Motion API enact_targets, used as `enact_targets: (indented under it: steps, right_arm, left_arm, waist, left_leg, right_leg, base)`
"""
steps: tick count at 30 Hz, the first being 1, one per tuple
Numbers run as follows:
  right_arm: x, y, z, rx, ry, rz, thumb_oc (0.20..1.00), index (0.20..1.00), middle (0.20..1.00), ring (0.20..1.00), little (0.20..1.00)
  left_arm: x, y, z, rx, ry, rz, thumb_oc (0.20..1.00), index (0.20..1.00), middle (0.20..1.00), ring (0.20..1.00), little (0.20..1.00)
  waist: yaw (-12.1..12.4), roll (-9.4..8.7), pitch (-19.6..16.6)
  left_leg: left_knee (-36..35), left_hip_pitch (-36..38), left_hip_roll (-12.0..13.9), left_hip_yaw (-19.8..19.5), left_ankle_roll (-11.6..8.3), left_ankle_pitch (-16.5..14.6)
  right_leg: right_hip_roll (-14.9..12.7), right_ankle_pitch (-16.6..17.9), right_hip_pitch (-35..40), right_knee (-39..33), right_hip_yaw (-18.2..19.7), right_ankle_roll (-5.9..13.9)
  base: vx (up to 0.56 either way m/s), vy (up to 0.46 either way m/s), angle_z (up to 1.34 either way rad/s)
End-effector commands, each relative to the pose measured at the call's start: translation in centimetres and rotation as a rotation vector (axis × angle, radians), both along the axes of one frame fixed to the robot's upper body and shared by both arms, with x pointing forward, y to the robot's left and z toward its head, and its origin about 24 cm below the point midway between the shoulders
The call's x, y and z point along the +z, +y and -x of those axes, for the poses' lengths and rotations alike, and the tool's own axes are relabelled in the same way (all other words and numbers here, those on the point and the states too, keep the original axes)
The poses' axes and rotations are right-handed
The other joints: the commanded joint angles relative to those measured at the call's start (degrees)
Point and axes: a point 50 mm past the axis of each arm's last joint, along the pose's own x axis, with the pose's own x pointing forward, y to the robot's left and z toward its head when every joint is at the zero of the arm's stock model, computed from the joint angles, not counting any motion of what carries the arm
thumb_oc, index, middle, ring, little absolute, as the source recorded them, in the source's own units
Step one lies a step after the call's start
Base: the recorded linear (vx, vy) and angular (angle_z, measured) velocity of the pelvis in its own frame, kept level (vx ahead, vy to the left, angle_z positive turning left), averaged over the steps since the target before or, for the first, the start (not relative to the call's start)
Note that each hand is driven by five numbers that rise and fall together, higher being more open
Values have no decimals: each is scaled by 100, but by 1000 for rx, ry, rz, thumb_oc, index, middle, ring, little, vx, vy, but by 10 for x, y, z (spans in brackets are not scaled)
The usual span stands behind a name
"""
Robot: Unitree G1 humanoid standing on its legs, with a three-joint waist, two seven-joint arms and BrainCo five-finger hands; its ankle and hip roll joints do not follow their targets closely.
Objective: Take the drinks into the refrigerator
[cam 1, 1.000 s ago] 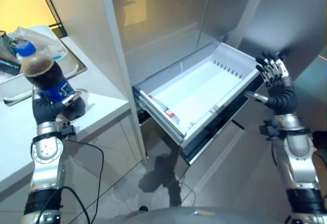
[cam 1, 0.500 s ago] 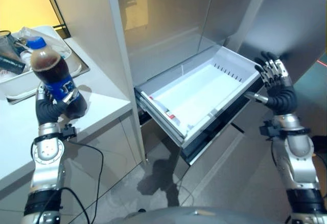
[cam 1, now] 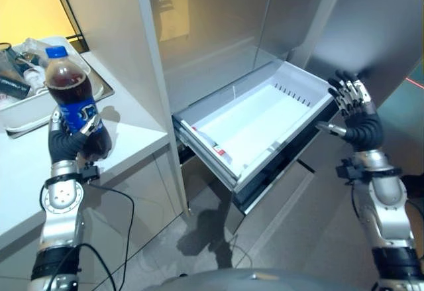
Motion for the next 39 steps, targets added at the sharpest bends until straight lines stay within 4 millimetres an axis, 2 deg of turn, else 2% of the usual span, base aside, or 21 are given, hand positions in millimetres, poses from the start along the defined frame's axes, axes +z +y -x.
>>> enact_targets:
  steps: [1, 6, 10, 13, 14, 21, 29, 34, 35, 39]
  right_arm:
    - [29, 2, 12, 25, -152, 3, 1000, 1000, 1000, 1000, 1000]
    - [29, 1, 12, 25, -148, 2, 1000, 1000, 1000, 1000, 1000]
    - [27, 1, 12, 26, -140, 1, 1000, 1000, 1000, 1000, 1000]
    - [23, 0, 12, 35, -120, -14, 1000, 1000, 1000, 1000, 1000]
    - [23, 0, 12, 35, -119, -14, 1000, 1000, 1000, 1000, 1000]
    - [12, 1, 12, 86, -53, -25, 1000, 1000, 1000, 1000, 1000]
    - [5, 2, 13, 137, -7, -15, 1000, 1000, 1000, 1000, 1000]
    - [-1, 11, 9, 231, 41, -39, 1000, 1000, 1000, 1000, 1000]
    - [-5, 18, 6, 345, 90, -71, 1000, 1000, 1000, 1000, 1000]
    - [-16, 30, 0, 558, 228, -82, 1000, 1000, 1000, 1000, 1000]
  left_arm:
    - [28, 12, -9, 8, -95, -65, 200, 200, 200, 200, 200]
    - [27, 7, -10, -25, -116, -15, 200, 200, 200, 200, 200]
    - [31, -7, -10, -117, -181, 61, 200, 200, 200, 200, 200]
    - [38, -27, -6, -269, -237, 120, 200, 200, 200, 200, 200]
    - [38, -26, -6, -270, -236, 121, 200, 200, 200, 200, 200]
    - [49, -63, 0, -577, -309, 232, 200, 200, 200, 200, 200]
    - [64, -90, 7, -858, -369, 297, 200, 200, 200, 200, 200]
    - [66, -109, 8, -1017, -337, 337, 200, 200, 200, 200, 200]
    - [70, -121, 9, -1121, -309, 318, 200, 200, 200, 200, 200]
    - [71, -145, 11, -1317, -201, 254, 200, 200, 200, 200, 200]
  waist:
    - [-57, -17, -107]
    - [-69, -7, -106]
    - [-71, -12, -97]
    - [-55, -18, -78]
    - [-56, -16, -82]
    - [-30, -36, -66]
    - [-21, -54, -58]
    - [-20, -61, -48]
    - [-11, -76, -32]
    - [-6, -116, -35]
  left_leg:
    - [224, -161, -289, -293, 360, -308]
    - [192, -152, -288, -299, 365, -282]
    - [186, -163, -294, -307, 371, -268]
    - [184, -176, -304, -312, 384, -258]
    - [183, -176, -303, -310, 384, -258]
    - [192, -202, -324, -340, 400, -238]
    - [179, -208, -328, -343, 399, -225]
    - [171, -169, -315, -331, 389, -266]
    - [170, -164, -312, -327, 375, -258]
    - [180, -168, -308, -322, 345, -246]
  right_leg:
    - [55, -450, 123, 559, -153, 16]
    - [46, -412, 131, 524, -135, 19]
    - [43, -404, 126, 517, -135, 17]
    - [39, -386, 117, 521, -135, 16]
    - [39, -386, 116, 521, -132, 16]
    - [23, -361, 124, 501, -186, 25]
    - [11, -327, 137, 461, -192, 34]
    - [26, -362, 173, 463, -171, 30]
    - [28, -361, 177, 466, -178, 31]
    - [28, -354, 173, 468, -187, 37]
  base:
    - [0, 0, 0]
    - [0, 0, 0]
    - [0, 0, 0]
    - [0, 0, 0]
    - [0, 0, 0]
    - [0, 0, 0]
    - [0, 0, 0]
    - [0, 0, 0]
    - [0, 0, 0]
    - [0, 0, 0]
